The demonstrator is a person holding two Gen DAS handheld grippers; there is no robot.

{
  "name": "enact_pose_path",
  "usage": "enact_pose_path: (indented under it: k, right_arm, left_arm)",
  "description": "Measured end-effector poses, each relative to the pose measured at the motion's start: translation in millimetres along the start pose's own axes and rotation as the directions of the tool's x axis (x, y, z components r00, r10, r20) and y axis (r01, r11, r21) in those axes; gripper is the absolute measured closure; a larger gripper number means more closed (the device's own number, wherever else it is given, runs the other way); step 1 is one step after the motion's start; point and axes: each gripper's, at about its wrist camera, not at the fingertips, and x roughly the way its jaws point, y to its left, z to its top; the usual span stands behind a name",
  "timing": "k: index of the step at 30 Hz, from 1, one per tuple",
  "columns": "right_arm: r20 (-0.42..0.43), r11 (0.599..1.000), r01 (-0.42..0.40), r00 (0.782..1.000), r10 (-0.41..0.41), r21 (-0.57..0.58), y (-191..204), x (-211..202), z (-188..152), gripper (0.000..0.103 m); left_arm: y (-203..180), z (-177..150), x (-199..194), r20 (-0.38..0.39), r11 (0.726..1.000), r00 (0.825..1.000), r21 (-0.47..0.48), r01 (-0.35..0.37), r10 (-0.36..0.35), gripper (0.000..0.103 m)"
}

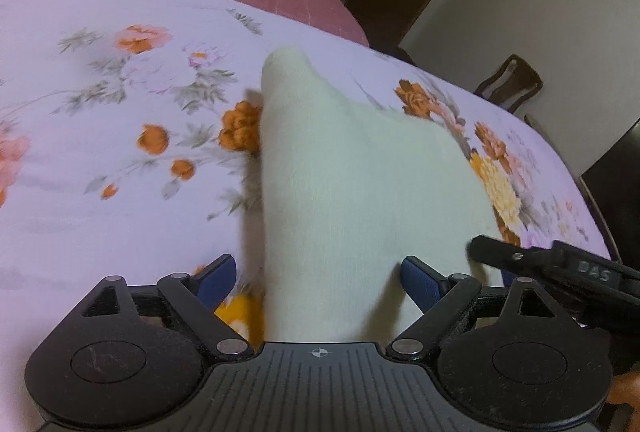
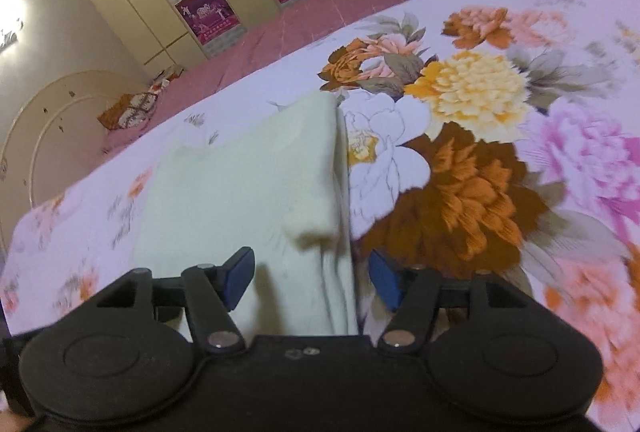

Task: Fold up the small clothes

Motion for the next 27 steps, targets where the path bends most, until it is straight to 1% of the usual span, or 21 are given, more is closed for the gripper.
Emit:
enact_pose_path:
  k: [3,4,5,7,9,10,11,12,15,16,18,21,24,27]
  right_arm:
    - [-0.028,0.996,-0.065,0.997,0.067,0.066,-15.3,16.6,3.5,0.038]
    - [-0.031,0.992,-0.095,0.995,0.098,0.083,-18.0,19.5,4.1,0.044]
    - [-0.042,0.988,-0.13,0.99,0.134,0.089,-18.8,23.3,3.7,0.057]
    - [-0.049,0.985,-0.146,0.987,0.151,0.092,-17.7,27.4,2.6,0.059]
    - [-0.051,0.981,-0.167,0.984,0.173,0.098,-16.6,28.6,2.8,0.066]
    - [-0.047,0.981,-0.172,0.983,0.177,0.094,-15.2,27.4,3.1,0.069]
    - [-0.038,0.981,-0.177,0.983,0.18,0.083,-12.8,24.4,3.7,0.071]
    - [-0.028,0.98,-0.181,0.982,0.184,0.079,-10.5,21.8,4.3,0.072]
    - [0.008,0.976,-0.208,0.978,0.208,0.066,-1.7,9.9,8.3,0.074]
    - [0.008,0.972,-0.228,0.974,0.228,0.047,3.0,5.9,11.0,0.074]
    - [0.02,0.967,-0.254,0.967,0.254,0.025,15.7,-3.4,16.0,0.074]
    - [0.027,0.956,-0.291,0.956,0.292,-0.016,44.7,-14.4,20.5,0.074]
    - [0.025,0.942,-0.334,0.942,0.335,-0.043,78.5,-18.4,18.9,0.074]
    - [0.004,0.922,-0.38,0.925,0.381,-0.07,119.5,-10.0,11.2,0.074]
  left_arm:
    - [-2.8,3.1,7.4,0.008,1.0,1.0,0.01,0.026,-0.026,0.016]
    - [-3.8,2.5,7.7,0.017,1.0,1.0,0.014,0.026,-0.027,0.021]
    - [-5.2,2.0,8.1,0.027,1.0,0.999,0.015,0.024,-0.024,0.031]
    - [-4.7,3.2,7.6,0.031,0.999,0.999,-0.013,0.035,-0.034,0.039]
    - [-3.9,4.7,7.9,0.029,0.998,0.999,-0.041,0.046,-0.045,0.05]
    - [-3.0,5.5,6.7,0.033,0.997,0.998,-0.058,0.049,-0.048,0.054]
    - [-2.5,6.8,4.5,0.037,0.996,0.998,-0.071,0.055,-0.052,0.061]
    - [-2.2,8.0,1.8,0.044,0.995,0.997,-0.076,0.059,-0.056,0.066]
    - [-3.0,13.1,-12.5,0.069,0.995,0.995,-0.071,0.074,-0.069,0.071]
    - [-2.3,15.1,-18.8,0.077,0.994,0.994,-0.072,0.08,-0.074,0.072]
    - [1.1,19.6,-35.3,0.105,0.995,0.992,-0.061,0.082,-0.075,0.073]
    - [13.8,29.2,-69.1,0.15,0.995,0.986,-0.054,0.082,-0.073,0.073]
    - [37.3,35.0,-105.2,0.195,0.997,0.98,-0.053,0.051,-0.04,0.073]
    - [72.5,36.8,-140.7,0.229,0.998,0.973,-0.068,0.007,0.009,0.073]
